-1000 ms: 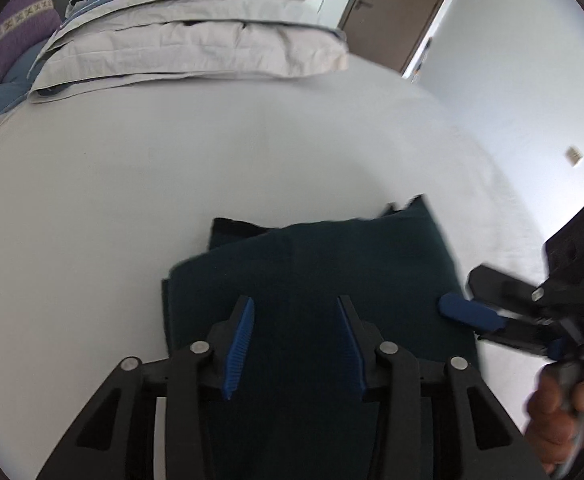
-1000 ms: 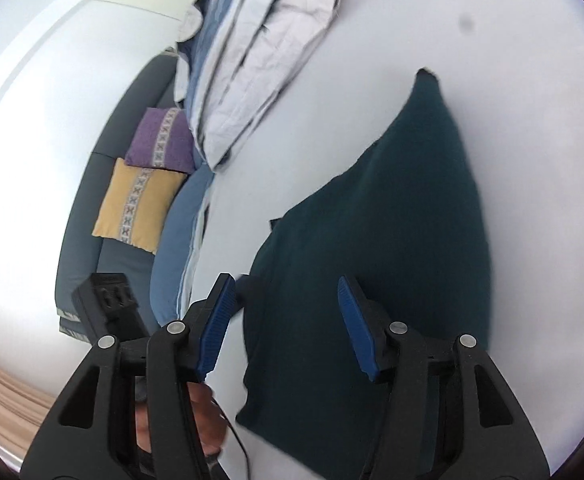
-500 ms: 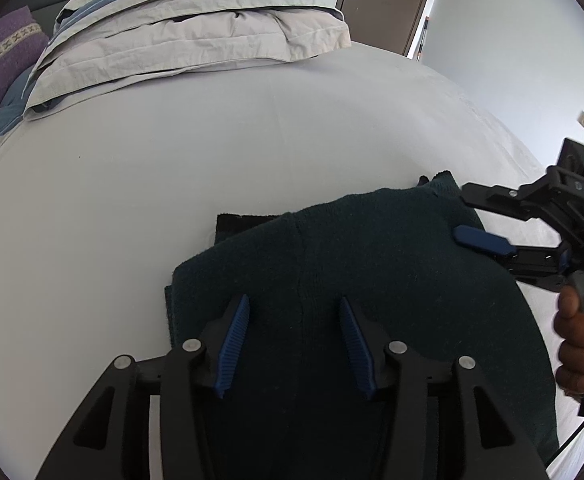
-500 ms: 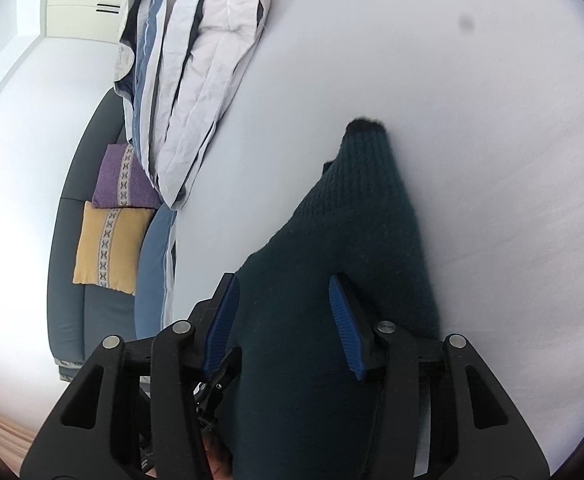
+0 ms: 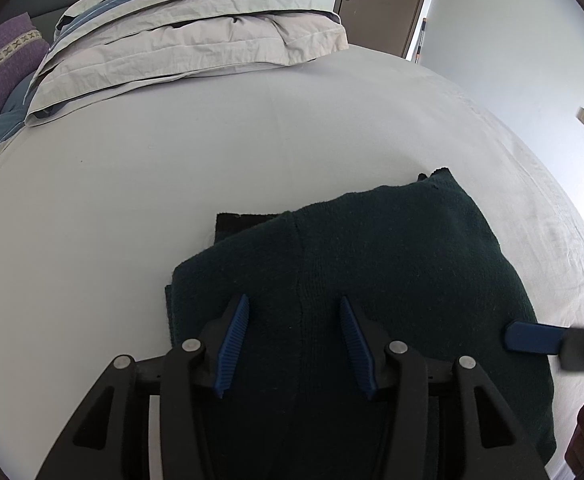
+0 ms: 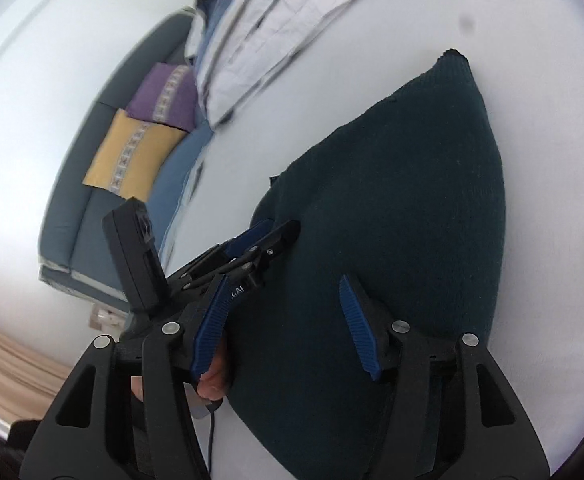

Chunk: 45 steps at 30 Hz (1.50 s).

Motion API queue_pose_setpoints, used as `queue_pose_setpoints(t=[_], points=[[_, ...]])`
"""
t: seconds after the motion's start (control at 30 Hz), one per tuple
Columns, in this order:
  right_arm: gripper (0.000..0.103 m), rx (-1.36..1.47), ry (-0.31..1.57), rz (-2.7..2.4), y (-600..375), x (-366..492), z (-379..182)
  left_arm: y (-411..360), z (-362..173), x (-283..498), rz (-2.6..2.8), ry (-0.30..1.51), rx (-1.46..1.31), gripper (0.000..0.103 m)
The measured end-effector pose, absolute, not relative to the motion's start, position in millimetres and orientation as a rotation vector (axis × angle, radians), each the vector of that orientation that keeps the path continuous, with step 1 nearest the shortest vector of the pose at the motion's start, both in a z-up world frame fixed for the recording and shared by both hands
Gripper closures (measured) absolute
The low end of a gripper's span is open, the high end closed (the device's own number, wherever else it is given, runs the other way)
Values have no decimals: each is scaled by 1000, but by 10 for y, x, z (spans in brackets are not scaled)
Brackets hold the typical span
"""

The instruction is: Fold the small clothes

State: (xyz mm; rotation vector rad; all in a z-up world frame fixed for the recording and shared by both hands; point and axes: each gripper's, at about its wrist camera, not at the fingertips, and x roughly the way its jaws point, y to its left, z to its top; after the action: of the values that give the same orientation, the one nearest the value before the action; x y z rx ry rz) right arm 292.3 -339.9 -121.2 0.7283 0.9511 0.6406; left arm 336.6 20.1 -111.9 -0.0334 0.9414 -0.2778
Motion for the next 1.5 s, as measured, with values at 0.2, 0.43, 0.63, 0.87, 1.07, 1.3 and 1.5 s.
queue_pose_setpoints(t=[0.2, 0.43, 0.63, 0.87, 1.07, 1.3, 1.5], points=[[48, 778, 897, 587, -3696, 2737, -1179, 221, -1133, 3356, -286, 933, -46, 51], [38, 813, 898, 629, -3672, 2520, -1171, 307, -1074, 3364, -298, 950, -111, 51], [35, 798, 920, 603, -3720, 2361, -1189, 873, -767, 3045, -263, 931, -298, 50], [34, 766, 932, 567, -3894, 2127, -1055, 1475, -994, 2715, -298, 1052, -472, 47], [34, 908, 1011, 545, -4067, 2183, -1410, 1428, -1249, 2700, -364, 1135, -568, 42], [35, 1018, 1032, 518, -4233, 2258, -1723, 1542, -1448, 2911, -452, 1172, -773, 36], [36, 1085, 994, 541, -4306, 2322, -1774, 1573, -1547, 3076, -495, 1192, -914, 35]])
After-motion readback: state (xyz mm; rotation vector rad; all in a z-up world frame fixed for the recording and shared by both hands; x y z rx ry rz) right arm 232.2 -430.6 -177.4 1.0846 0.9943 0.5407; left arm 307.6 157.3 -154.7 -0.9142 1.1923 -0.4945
